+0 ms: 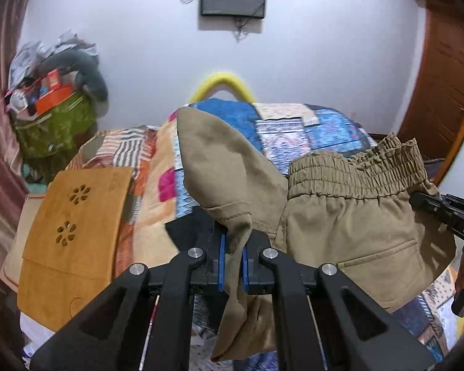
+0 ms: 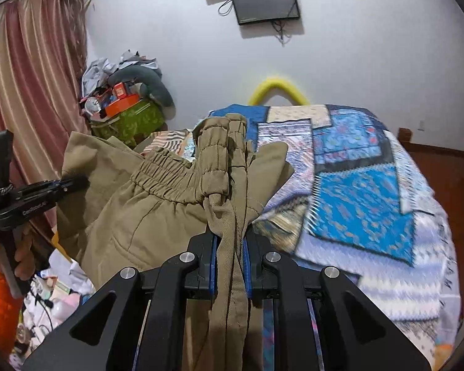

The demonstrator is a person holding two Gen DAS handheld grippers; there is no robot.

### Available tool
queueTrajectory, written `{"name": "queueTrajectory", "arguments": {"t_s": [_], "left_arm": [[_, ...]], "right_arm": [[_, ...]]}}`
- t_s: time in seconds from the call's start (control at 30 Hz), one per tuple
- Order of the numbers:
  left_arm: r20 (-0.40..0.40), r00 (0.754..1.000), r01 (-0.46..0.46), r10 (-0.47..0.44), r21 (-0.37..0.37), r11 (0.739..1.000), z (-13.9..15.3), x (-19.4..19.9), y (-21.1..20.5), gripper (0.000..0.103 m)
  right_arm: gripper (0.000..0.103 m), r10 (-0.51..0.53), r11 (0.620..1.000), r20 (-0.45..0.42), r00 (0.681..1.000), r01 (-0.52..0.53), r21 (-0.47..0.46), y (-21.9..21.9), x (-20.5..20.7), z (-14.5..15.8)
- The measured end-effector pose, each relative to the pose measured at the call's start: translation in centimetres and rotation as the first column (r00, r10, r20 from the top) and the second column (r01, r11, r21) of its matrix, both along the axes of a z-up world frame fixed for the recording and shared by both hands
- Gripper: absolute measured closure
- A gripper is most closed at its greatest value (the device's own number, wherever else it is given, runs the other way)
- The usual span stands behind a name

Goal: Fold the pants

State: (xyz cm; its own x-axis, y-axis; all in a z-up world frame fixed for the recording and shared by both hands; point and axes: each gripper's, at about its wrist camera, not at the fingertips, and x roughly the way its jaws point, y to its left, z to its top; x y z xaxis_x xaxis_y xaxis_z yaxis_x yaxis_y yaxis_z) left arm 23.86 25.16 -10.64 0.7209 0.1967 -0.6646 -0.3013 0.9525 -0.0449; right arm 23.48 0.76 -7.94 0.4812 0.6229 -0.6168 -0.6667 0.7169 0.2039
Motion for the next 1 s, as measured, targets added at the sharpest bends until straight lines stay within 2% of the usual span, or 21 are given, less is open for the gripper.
{"name": "queueTrajectory", "arguments": {"t_s": [0.23,0.33,0.47,0.53,0.67,0.77,0.8,0.83,0.87,0.93,1.0], "left_arm": [[-0.078,0.995,-0.065,0.065,0.002,0.998,-5.4,2.9,3.7,0.095],[-0.130,0.989,-0.078,0.077,-0.002,0.997,-8.7,4.4,4.8,0.095],[-0.228,0.970,-0.090,0.081,-0.030,0.995,-13.5,6.6,6.4,0.095],[-0.290,0.953,-0.103,0.084,-0.052,0.993,-16.5,7.6,7.4,0.095],[-0.357,0.928,-0.143,0.107,-0.074,0.987,-20.3,8.4,9.0,0.091],[-0.366,0.924,-0.164,0.114,-0.108,0.981,-21.8,8.2,10.1,0.077],[-0.365,0.923,-0.170,0.121,-0.105,0.980,-21.8,8.0,10.1,0.069],[-0.364,0.922,-0.178,0.133,-0.091,0.980,-21.9,7.8,10.3,0.061],[-0.356,0.923,-0.183,0.145,-0.075,0.980,-21.8,7.5,10.2,0.059],[-0.343,0.925,-0.189,0.162,-0.047,0.981,-21.4,6.7,9.9,0.048],[-0.354,0.922,-0.181,0.155,-0.043,0.983,-21.2,6.1,10.0,0.047]], "right_arm": [[0.091,0.028,0.999,-0.052,0.998,-0.030,-0.041,5.3,3.4,-3.9],[0.091,0.025,0.997,-0.082,0.996,-0.030,-0.064,6.7,4.6,-5.7],[0.091,0.007,0.991,-0.123,0.992,-0.024,-0.132,8.3,6.2,-8.8],[0.091,-0.003,0.985,-0.154,0.988,-0.024,-0.169,8.9,6.9,-10.6],[0.090,-0.024,0.965,-0.177,0.984,-0.024,-0.263,9.4,7.4,-13.3],[0.086,-0.033,0.956,-0.174,0.984,-0.020,-0.293,9.1,7.5,-13.8],[0.083,-0.036,0.955,-0.172,0.984,-0.017,-0.297,9.0,7.6,-13.8],[0.081,-0.039,0.949,-0.162,0.986,-0.015,-0.316,8.8,7.4,-13.6],[0.079,-0.035,0.942,-0.158,0.987,-0.020,-0.335,9.0,7.3,-13.7],[0.074,-0.032,0.932,-0.142,0.989,-0.021,-0.361,8.9,7.0,-13.5],[0.065,-0.041,0.929,-0.125,0.991,-0.008,-0.370,8.5,6.6,-13.1]]}}
